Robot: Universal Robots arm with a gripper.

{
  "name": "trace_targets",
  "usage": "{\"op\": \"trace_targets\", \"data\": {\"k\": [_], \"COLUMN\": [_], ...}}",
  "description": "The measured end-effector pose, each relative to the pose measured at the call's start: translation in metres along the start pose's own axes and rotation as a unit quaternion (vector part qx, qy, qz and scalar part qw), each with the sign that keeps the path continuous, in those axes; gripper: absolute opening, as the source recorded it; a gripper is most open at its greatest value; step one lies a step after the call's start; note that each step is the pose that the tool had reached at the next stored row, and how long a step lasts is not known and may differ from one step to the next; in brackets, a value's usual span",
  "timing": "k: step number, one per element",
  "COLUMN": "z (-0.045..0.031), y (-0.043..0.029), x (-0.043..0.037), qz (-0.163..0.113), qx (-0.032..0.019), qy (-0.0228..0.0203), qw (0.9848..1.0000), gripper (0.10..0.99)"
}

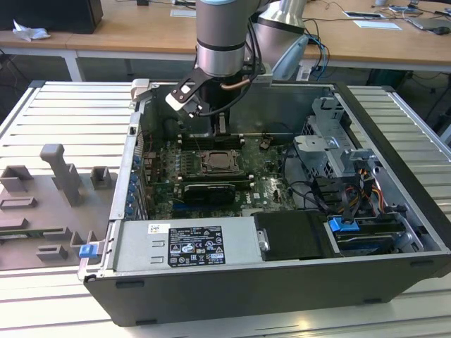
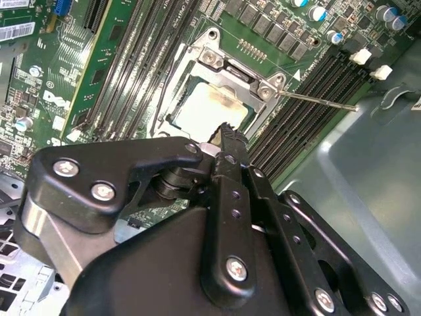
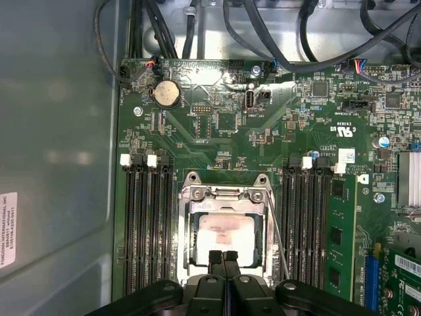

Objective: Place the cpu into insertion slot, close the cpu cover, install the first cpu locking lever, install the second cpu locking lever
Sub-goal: 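Install the first cpu locking lever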

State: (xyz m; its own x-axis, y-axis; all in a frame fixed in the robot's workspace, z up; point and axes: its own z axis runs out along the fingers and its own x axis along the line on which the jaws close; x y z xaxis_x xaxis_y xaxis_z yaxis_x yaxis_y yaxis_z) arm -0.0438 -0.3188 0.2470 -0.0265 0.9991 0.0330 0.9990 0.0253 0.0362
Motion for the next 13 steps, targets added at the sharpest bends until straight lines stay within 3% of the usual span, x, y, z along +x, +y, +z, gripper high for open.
{"op": "trace_targets", "data": {"k": [13], "z": [0.0], "y": [0.0], "x": [0.0005], "qz": [0.0], "qx": [0.0001], "qy": [-0.0048], "qw": [1.0], "gripper": [0.106]}}
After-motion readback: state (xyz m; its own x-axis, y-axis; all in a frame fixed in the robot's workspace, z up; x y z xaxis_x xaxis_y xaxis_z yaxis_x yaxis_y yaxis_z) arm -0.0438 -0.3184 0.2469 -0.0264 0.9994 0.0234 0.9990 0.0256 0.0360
